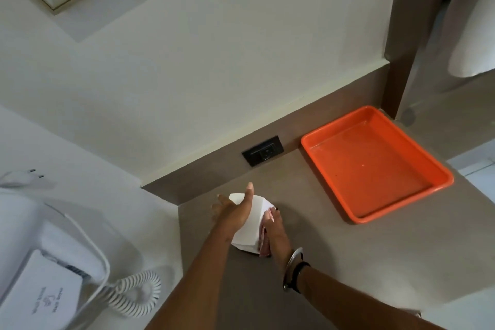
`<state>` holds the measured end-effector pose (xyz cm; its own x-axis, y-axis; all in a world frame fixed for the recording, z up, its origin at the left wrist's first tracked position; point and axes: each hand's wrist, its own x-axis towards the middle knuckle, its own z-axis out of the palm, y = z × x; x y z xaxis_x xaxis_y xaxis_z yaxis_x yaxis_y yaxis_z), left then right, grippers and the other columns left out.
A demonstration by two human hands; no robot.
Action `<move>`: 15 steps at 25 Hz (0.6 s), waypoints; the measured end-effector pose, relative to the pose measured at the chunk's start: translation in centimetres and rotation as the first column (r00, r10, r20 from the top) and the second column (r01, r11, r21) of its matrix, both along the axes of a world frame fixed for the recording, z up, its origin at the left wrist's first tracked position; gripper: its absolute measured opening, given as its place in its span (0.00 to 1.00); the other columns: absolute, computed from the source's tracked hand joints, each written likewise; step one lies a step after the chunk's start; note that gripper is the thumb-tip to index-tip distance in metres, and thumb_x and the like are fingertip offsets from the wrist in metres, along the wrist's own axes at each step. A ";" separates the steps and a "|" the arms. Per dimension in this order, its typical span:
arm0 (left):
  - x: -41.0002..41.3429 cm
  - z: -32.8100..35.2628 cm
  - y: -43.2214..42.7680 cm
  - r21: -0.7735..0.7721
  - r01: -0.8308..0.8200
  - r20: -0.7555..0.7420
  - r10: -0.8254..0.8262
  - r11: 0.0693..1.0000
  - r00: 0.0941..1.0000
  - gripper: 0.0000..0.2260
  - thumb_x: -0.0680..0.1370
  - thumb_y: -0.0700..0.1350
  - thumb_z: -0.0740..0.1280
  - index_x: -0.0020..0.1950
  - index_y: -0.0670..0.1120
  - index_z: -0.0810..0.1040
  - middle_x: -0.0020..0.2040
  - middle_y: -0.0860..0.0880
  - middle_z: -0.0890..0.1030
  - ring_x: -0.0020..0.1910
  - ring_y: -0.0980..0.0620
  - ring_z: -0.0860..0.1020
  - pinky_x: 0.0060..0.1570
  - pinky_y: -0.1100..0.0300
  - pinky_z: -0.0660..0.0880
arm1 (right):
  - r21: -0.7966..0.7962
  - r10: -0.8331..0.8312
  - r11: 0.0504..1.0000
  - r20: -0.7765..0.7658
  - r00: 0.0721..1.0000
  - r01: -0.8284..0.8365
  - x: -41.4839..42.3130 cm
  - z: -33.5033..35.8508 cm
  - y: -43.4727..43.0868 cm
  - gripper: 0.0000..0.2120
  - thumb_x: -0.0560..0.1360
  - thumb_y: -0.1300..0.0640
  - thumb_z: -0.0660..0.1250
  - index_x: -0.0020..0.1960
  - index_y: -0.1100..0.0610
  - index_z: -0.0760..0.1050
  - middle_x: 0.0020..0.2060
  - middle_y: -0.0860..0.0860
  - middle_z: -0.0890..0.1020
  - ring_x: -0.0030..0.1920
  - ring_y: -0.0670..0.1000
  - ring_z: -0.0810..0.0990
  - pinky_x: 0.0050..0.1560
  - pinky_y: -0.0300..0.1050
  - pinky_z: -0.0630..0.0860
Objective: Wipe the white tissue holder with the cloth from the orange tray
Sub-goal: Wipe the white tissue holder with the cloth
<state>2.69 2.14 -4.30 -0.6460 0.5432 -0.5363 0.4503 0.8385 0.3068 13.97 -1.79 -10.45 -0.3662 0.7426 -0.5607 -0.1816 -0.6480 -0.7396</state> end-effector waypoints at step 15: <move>-1.5 -0.6 0.1 -0.027 0.048 0.067 -0.046 0.998 0.997 0.54 0.65 0.83 0.46 0.80 0.47 0.57 0.78 0.40 0.62 0.73 0.38 0.67 0.71 0.38 0.67 | 0.137 -0.004 0.990 0.143 0.990 -0.016 -1.2 1.0 -3.2 0.41 0.69 0.26 0.56 0.71 0.54 0.62 0.57 0.59 0.79 0.44 0.54 0.79 0.43 0.47 0.83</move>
